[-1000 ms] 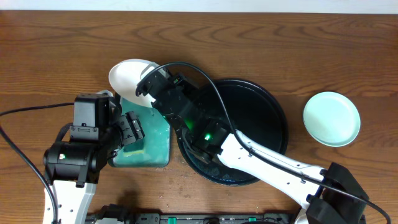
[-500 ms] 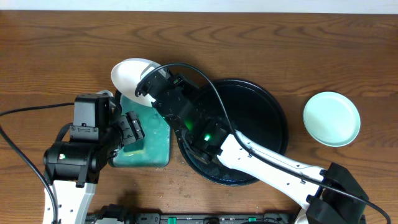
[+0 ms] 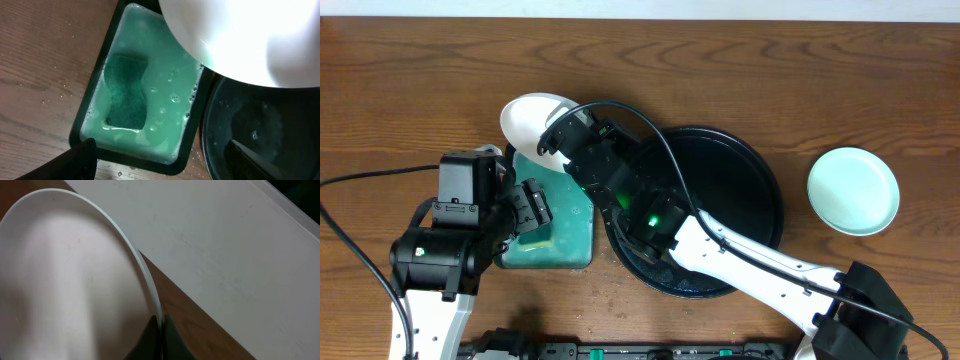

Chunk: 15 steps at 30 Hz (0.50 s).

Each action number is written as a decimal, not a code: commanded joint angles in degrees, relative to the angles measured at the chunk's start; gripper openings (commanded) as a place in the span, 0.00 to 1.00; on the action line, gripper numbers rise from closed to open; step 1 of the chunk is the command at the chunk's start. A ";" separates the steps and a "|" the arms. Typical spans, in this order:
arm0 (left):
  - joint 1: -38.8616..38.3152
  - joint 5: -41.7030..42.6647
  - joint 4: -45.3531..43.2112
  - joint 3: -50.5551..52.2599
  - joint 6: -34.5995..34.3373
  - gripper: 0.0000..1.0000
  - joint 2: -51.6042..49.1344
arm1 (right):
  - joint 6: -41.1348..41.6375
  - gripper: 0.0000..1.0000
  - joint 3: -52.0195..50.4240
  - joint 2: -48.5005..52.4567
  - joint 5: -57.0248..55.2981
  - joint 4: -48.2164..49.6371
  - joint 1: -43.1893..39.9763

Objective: Clean dirty plates on tray and stack at the side
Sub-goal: 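Lift the white plate with the right gripper and tilt it over the water tray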

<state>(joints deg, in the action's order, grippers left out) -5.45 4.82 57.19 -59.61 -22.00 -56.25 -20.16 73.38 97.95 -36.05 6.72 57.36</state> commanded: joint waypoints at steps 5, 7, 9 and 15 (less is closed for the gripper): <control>0.20 0.33 0.20 -1.27 0.76 0.81 -0.22 | -0.28 0.01 0.50 -1.86 -1.27 0.39 0.39; 0.20 0.33 0.20 -1.27 0.76 0.81 -0.22 | -0.26 0.01 0.50 -1.86 -1.42 0.39 0.39; 0.20 0.33 0.20 -1.27 0.76 0.81 -0.22 | -0.28 0.01 0.50 -1.86 -1.42 0.42 0.39; 0.17 0.33 0.20 -1.27 0.76 0.81 -0.22 | 1.75 0.01 0.50 -1.86 -2.03 0.33 0.44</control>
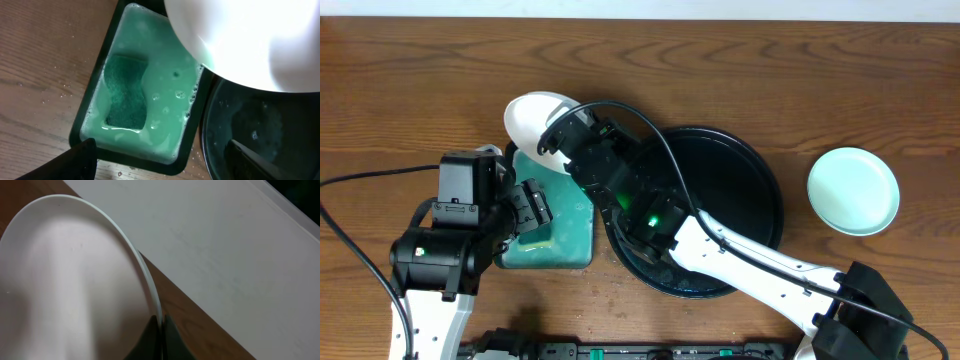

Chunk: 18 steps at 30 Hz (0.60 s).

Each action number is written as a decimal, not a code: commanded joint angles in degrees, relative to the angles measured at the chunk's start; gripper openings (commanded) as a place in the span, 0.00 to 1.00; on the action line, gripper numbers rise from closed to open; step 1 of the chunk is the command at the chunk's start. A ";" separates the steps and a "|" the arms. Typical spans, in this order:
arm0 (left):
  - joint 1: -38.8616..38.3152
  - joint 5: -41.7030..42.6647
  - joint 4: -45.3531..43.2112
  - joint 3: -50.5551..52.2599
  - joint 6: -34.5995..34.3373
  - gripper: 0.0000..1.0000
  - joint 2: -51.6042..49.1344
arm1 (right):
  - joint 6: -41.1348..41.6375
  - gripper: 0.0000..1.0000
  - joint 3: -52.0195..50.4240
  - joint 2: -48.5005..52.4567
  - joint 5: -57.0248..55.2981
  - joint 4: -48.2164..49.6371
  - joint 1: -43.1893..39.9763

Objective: Clean dirty plates on tray and stack at the side
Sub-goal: 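Lift the white plate with the right gripper and tilt it over the water tray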

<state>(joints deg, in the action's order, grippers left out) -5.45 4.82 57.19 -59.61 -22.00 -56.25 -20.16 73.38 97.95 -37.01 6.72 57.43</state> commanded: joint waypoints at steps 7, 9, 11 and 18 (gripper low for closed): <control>0.20 0.33 0.20 -1.27 0.79 0.81 -0.22 | -2.78 0.01 0.48 -1.99 -8.24 5.53 0.87; 0.20 0.33 0.20 -1.27 0.76 0.81 -0.22 | -8.07 0.01 0.48 -2.01 -5.46 4.83 1.55; 0.20 0.33 0.20 -1.27 0.79 0.82 -0.22 | -6.51 0.01 0.48 -2.01 -9.46 6.43 1.33; 0.20 0.33 0.20 -1.27 0.76 0.82 -0.22 | -3.98 0.01 0.48 -2.01 -5.44 3.67 1.81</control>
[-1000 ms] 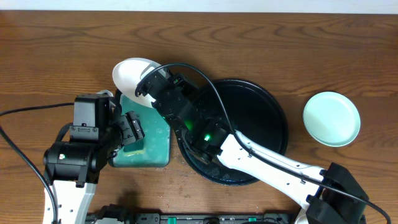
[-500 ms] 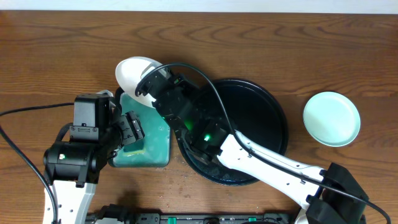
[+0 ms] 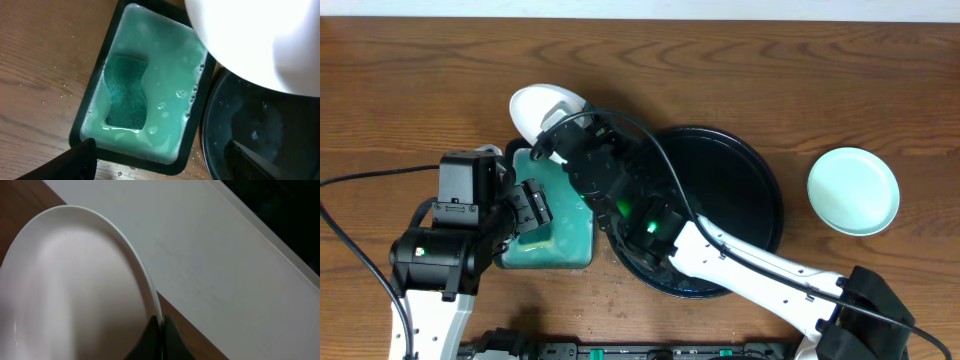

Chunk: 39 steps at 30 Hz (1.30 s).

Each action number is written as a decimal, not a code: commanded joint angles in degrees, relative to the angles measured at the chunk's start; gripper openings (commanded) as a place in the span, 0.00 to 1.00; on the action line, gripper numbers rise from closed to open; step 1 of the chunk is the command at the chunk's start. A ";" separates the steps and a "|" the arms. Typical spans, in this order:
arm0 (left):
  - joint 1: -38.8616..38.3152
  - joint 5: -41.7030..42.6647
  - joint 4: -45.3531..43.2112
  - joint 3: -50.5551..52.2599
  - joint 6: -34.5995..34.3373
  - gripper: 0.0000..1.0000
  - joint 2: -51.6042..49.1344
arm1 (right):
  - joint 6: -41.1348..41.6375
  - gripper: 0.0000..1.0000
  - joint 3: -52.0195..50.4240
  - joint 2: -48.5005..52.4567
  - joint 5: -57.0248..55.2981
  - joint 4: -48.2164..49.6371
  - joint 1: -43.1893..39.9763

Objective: Clean dirty plates on tray and stack at the side
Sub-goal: 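Lift the white plate with the right gripper and tilt it over the water tray, then carry the white plate right and stack it on the green plates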

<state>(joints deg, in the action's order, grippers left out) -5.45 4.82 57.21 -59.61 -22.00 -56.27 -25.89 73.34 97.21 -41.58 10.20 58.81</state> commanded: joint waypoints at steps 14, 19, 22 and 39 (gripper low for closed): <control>0.20 0.33 0.17 -1.27 0.79 0.82 -0.20 | 49.81 0.01 0.52 -3.02 50.86 -21.99 -21.90; 0.20 0.33 0.17 -1.27 0.76 0.82 -0.20 | 53.92 0.01 0.52 -7.41 66.73 -26.62 -37.38; 0.20 0.33 0.17 -1.27 0.79 0.81 -0.20 | 56.28 0.01 0.52 -10.40 66.62 -34.42 -48.28; 0.20 0.33 0.17 -1.27 0.76 0.82 -0.20 | 55.80 0.01 -4.46 -5.70 39.98 -61.11 -92.11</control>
<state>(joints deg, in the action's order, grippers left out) -5.45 4.82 57.19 -59.66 -22.00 -56.25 29.36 71.11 89.38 0.23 -50.00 -30.22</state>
